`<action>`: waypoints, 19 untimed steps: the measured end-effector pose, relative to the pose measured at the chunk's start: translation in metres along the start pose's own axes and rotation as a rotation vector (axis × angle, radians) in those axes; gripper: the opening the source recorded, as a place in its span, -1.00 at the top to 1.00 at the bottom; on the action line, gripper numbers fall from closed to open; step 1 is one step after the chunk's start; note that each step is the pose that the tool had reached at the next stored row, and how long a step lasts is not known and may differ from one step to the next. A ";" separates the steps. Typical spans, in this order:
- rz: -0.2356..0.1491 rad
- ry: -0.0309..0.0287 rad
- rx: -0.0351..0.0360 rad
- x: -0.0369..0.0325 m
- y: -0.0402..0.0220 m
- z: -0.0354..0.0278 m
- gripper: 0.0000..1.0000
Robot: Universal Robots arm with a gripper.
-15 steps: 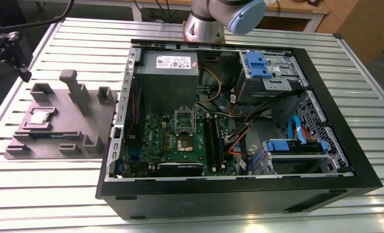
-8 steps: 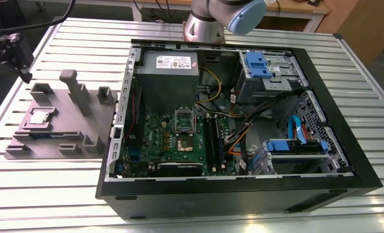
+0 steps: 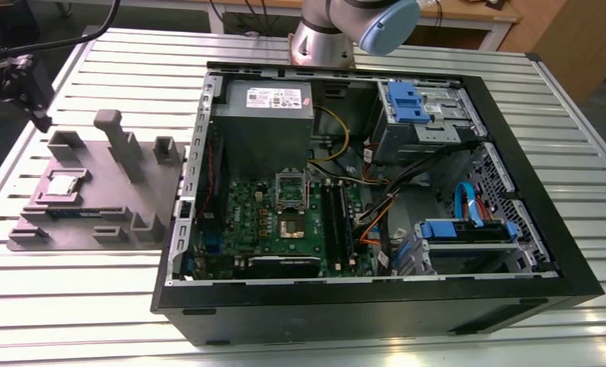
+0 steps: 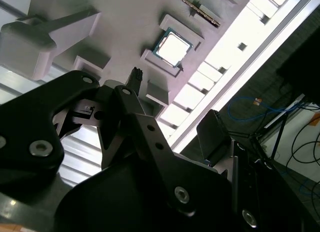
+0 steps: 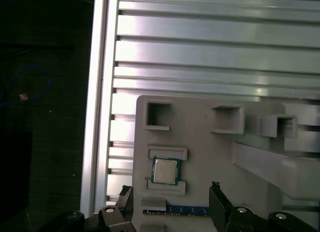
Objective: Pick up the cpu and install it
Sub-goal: 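Pick up the cpu and move it towards the insertion slot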
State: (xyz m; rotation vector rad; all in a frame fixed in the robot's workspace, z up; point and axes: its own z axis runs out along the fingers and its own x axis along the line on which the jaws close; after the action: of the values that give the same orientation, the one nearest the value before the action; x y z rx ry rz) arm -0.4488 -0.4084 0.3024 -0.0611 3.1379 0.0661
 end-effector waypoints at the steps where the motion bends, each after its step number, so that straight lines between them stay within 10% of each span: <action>1: 0.000 0.0000 0.0003 0.0000 0.0000 0.0010 -0.41; 19: 0.004 -0.0001 0.0010 0.0004 -0.0061 0.0328 -0.41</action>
State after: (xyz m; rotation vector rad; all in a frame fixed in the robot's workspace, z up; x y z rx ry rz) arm -0.4489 -0.4131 0.2694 -0.0545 3.1380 0.0646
